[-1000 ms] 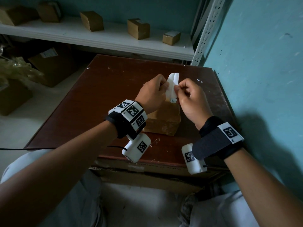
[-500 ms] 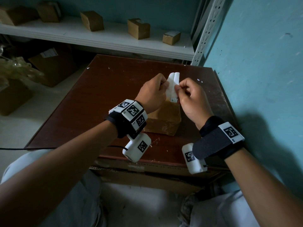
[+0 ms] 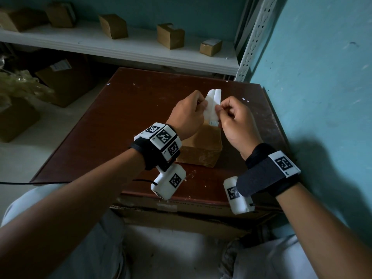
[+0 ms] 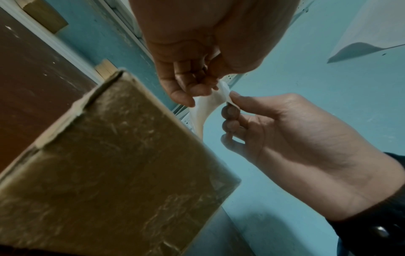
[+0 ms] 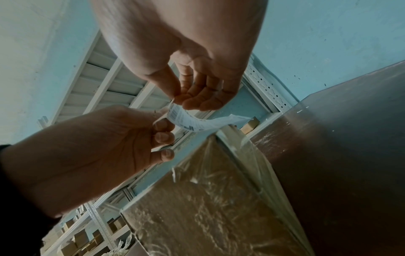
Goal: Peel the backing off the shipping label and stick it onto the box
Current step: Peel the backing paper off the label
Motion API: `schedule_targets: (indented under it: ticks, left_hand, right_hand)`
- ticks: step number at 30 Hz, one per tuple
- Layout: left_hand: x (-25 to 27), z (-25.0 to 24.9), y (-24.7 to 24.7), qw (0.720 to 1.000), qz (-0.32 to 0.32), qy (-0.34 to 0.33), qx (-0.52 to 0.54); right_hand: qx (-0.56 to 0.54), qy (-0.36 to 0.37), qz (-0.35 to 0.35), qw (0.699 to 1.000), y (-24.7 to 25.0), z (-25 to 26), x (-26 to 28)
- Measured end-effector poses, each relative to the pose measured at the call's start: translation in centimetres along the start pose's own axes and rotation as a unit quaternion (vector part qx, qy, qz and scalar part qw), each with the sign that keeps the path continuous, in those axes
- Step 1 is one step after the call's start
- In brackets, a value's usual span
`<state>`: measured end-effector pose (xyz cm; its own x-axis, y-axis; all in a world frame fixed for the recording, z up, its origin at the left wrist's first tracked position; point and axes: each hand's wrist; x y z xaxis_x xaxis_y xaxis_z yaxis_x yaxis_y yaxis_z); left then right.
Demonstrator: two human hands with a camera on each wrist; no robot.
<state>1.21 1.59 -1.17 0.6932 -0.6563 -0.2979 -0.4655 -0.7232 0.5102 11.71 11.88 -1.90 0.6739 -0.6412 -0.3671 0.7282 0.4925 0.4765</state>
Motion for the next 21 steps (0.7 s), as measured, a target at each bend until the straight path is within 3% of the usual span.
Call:
schedule_targets:
  ticks: [21]
  left_hand:
    - [-0.25,0.27,0.06,1.000,-0.002,-0.006,0.006]
  right_hand:
    - [0.005,0.002,-0.005,1.000,0.07,0.03,-0.02]
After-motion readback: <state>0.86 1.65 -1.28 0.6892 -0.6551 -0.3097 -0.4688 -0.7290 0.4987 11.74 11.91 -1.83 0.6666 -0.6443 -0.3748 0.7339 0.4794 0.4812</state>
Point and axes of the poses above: each hand's wrist, its own x-axis away from the middle knuckle, its own y-axis out of the back of the hand, z = x × y, and after that the axes turned 6 degrees about -z, right-handed
